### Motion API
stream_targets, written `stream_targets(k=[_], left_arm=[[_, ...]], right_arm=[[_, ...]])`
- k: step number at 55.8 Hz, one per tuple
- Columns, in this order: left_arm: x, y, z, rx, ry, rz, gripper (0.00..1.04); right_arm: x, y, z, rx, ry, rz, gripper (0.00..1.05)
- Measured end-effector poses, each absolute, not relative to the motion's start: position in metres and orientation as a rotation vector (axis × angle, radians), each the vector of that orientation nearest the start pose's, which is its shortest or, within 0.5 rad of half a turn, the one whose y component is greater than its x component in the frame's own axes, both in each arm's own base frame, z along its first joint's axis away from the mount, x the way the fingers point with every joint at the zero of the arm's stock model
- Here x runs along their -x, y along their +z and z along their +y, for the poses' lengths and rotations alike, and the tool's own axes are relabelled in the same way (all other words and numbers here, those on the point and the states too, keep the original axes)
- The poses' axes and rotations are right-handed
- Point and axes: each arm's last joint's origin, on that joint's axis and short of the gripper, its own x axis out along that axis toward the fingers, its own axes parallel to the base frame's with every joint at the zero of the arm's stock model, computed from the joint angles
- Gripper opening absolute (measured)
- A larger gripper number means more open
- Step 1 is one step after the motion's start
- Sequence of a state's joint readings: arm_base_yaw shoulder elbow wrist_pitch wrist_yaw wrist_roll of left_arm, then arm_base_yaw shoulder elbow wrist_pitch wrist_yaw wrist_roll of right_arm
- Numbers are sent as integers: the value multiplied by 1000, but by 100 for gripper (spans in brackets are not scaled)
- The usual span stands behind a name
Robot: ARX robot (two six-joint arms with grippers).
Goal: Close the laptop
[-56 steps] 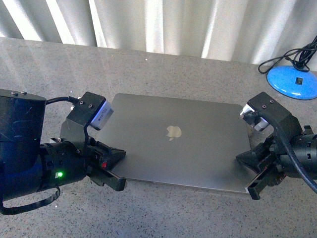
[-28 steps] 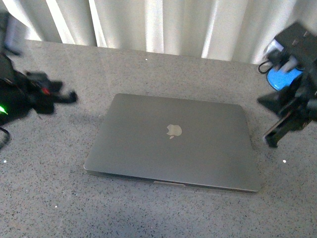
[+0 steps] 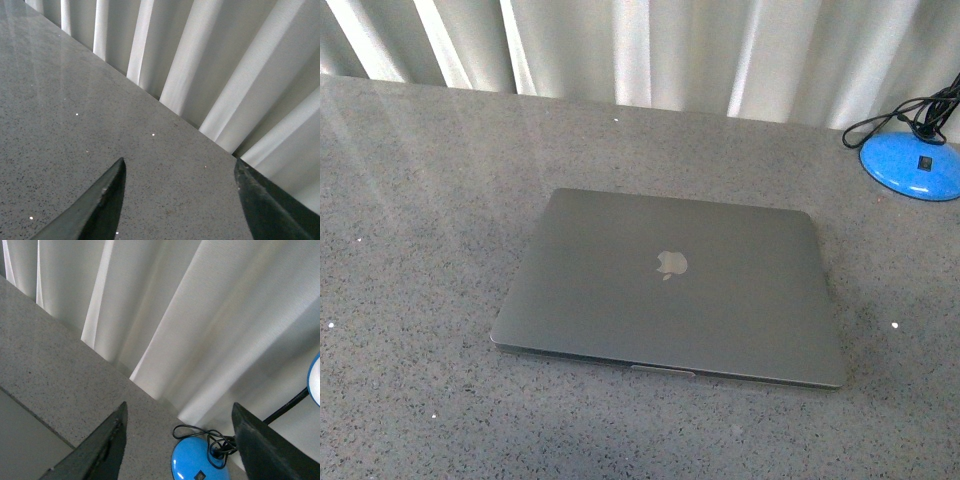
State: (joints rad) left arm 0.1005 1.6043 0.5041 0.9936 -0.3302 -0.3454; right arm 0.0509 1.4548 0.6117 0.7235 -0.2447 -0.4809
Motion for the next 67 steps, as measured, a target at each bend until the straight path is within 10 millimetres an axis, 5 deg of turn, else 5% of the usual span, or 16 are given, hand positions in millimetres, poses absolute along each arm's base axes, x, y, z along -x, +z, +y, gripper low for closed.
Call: stream_targets(k=[8,11,19,37,42,67], left_arm=[[-285,166,39,316,425,34,89],[-281,165,39,265,260,14,81],[-256,161,28,88,12,17,57],[-206,161,14,19,5,15,3],[-197,161,11,11,16,15,4],[-158,162,0,8,1,15,4]], right_arm=[[-292,211,21,458,316,48,84],[-291,211,22,435,291,49,90],[-269,201,17,173,21,7,67],[-216,185,1,29,7,10,14],[-205,182,1,27,5,7,0],[-163,166,0,18,4,1,1]])
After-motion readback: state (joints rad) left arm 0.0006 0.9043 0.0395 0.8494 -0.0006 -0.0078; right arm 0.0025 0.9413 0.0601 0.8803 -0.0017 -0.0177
